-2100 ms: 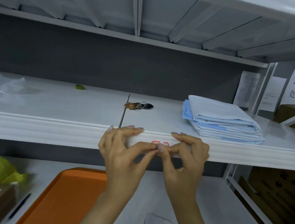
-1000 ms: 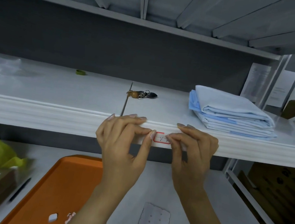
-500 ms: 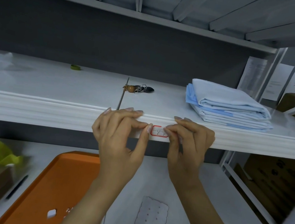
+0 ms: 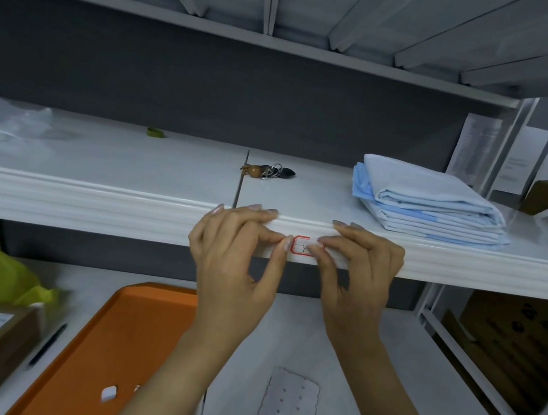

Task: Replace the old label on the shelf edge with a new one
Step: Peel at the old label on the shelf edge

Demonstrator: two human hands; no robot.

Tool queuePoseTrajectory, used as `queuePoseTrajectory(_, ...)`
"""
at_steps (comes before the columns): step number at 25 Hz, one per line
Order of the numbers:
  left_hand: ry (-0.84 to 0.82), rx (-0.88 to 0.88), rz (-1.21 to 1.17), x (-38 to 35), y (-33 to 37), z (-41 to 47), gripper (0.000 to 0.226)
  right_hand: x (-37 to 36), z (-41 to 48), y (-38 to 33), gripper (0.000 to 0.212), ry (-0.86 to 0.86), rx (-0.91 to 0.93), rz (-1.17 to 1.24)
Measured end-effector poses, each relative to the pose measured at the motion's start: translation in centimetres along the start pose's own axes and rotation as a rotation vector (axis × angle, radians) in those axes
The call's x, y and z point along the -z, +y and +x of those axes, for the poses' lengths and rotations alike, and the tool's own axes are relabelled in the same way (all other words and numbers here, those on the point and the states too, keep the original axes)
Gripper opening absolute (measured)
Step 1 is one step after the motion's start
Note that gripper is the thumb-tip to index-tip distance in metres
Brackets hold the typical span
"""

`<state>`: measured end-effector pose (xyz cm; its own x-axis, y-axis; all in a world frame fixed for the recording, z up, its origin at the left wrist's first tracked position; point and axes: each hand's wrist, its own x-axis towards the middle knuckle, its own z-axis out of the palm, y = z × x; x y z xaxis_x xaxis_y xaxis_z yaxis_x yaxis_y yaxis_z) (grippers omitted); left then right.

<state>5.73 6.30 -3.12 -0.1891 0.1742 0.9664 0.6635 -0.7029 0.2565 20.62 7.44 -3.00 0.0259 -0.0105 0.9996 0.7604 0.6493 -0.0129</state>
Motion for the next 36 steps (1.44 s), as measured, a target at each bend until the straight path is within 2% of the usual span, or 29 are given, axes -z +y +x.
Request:
queuePoseTrajectory(9,0.000,0.019,0.017,0.16,0.38,0.07,0.013,0.06,0.25,-0.30,0.010,-0.005,-0.034,-0.017)
queuePoseTrajectory(14,0.001,0.038,0.021,0.11,0.71,0.13,0.015,-0.08,0.13,-0.42,0.021,0.006,-0.027,-0.037)
queuePoseTrajectory(24,0.013,0.027,0.017,0.02,0.63,0.17,0.015,-0.13,0.19,-0.01,0.009,0.029,0.010,-0.012)
queuePoseTrajectory(36,0.009,0.020,0.029,0.01,0.53,0.11,0.015,-0.11,0.27,-0.20,0.016,0.028,0.010,-0.017)
